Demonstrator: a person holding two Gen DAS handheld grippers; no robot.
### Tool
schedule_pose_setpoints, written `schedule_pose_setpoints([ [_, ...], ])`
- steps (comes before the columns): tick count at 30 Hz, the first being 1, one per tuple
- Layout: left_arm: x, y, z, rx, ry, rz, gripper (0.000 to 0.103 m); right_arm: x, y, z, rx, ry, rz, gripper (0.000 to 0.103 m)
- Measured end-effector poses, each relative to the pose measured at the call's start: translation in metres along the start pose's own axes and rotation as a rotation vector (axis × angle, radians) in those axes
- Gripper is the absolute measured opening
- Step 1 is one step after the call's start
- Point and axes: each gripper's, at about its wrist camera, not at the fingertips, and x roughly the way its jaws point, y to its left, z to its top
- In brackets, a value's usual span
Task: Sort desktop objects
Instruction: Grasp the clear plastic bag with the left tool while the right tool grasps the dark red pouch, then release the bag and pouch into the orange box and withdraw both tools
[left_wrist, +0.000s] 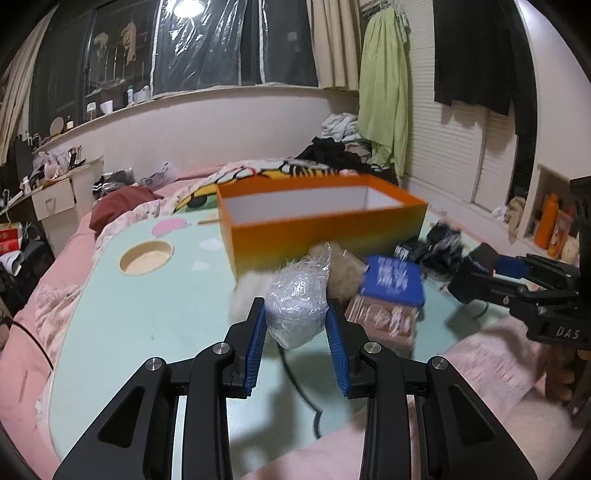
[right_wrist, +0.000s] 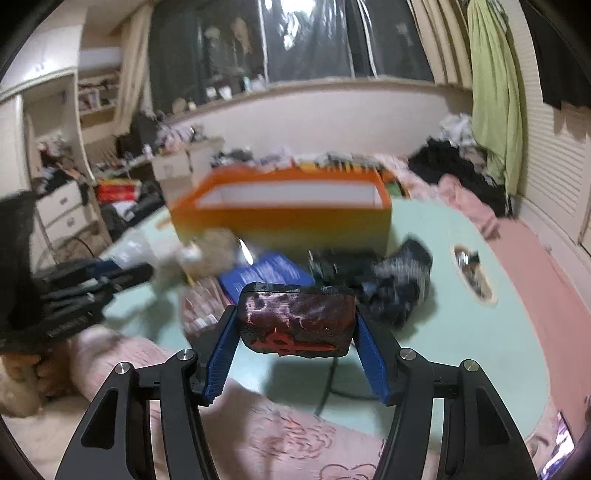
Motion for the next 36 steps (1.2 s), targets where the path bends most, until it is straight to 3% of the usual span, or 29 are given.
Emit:
schedule_pose_setpoints([
  [3,-0.003,0.004,0.032,-0.038,-0.041,-0.009,0.033,0.003,-0.002,0.039,0.021,-0.038,0.006,0.061],
  [7,0.018,0.012,0.085,-0.078,-0.073,0.017,0.033,0.037,-0.002,0.093,0.003,-0.051,-0.035,0.061],
  [11,0.063,0.026,0.114,-0.139,-0.022,0.027,0.037,0.096,-0.008,0.124,0.015,0.012,-0.103,0.061],
  [12,0.076,0.029,0.115,-0.150,0.013,0.022,0.055,0.109,-0.010,0.124,0.019,0.047,-0.113,0.062],
  [14,0.106,0.038,0.110,-0.186,0.125,0.022,0.077,0.133,-0.013,0.120,0.018,0.146,-0.133,0.069],
  [16,0.107,0.035,0.105,-0.136,0.067,0.089,0.079,0.147,-0.012,0.110,0.003,0.198,-0.154,0.071],
  [17,0.108,0.033,0.103,-0.113,0.078,0.106,0.080,0.149,-0.011,0.105,-0.007,0.204,-0.162,0.072],
  [20,0.109,0.040,0.098,-0.149,0.115,0.054,0.080,0.149,-0.017,0.096,0.004,0.198,-0.155,0.075],
  [24,0.078,0.042,0.097,-0.159,0.018,0.046,0.080,0.108,-0.024,0.102,0.078,0.055,-0.139,0.076],
  [27,0.044,0.035,0.091,-0.128,-0.024,0.029,0.081,0.063,-0.023,0.094,0.093,-0.017,-0.091,0.092],
  [31,0.011,0.020,0.052,-0.057,0.045,-0.006,0.082,0.030,-0.019,0.060,0.055,0.018,-0.085,0.094],
  [36,0.009,0.009,-0.009,-0.003,0.193,-0.033,0.082,0.021,-0.021,0.002,0.028,0.159,-0.108,0.094],
])
